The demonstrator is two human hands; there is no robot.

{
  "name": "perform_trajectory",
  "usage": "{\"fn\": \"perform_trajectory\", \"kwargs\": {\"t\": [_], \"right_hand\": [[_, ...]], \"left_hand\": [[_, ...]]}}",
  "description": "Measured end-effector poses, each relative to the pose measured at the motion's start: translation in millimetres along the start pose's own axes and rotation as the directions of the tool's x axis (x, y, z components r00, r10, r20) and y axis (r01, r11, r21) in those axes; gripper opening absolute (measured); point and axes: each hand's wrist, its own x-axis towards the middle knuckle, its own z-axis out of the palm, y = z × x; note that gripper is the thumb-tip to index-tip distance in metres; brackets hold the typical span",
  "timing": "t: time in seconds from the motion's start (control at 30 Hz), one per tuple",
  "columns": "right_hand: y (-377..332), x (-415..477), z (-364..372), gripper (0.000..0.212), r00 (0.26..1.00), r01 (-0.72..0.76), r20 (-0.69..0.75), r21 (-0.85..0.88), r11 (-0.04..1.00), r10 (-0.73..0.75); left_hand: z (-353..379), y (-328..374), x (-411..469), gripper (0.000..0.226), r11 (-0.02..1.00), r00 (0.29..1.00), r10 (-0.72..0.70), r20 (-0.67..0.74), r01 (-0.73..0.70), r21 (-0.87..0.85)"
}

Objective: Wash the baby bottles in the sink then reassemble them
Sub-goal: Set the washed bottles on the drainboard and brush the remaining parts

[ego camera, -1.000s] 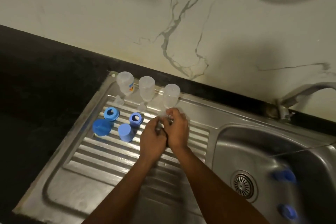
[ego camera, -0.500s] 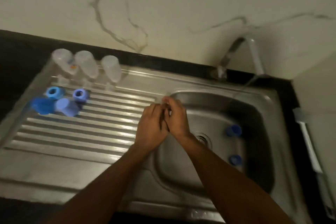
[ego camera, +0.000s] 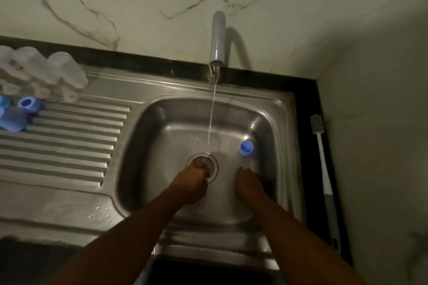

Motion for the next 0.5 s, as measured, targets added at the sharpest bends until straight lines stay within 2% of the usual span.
{"fn": "perform_trajectory", "kwargs": {"t": [0.1,0.23,0.3,0.37,0.43,0.5], "right_hand": [[-18,6,9,0.032,1.000,0.005,0.002,-0.088,0.996,-0.005],[-33,17,3,0.026,0.996,0.045,-0.078,-0.049,0.998,-0.048],[-45,27,-14,0.024,0.990,0.084,-0.127,0.191,0.978,-0.061],[-59,41,-43,0.017,0.980,0.113,-0.198,0.427,0.897,-0.029],[-69,56,-81,0.010,0.953,0.123,-0.288,0.640,0.759,0.089],[-76,65,-114,0.015,0.927,0.194,-0.344,0.780,0.595,0.150]], "left_hand": [[-2,-13,-8,0.029,0.998,0.997,-0.065,-0.042,0.065,-0.016],[-11,-32,-8,0.027,0.991,0.981,-0.119,-0.151,0.108,-0.081],[-14,-37,-5,0.026,0.989,0.973,-0.119,-0.199,0.098,-0.112],[-16,-40,-4,0.026,0.985,0.965,-0.120,-0.233,0.087,-0.146],[-17,-42,-3,0.025,0.982,0.960,-0.116,-0.255,0.072,-0.177],[-22,-47,-3,0.024,0.978,0.958,-0.112,-0.265,0.059,-0.200]]}}
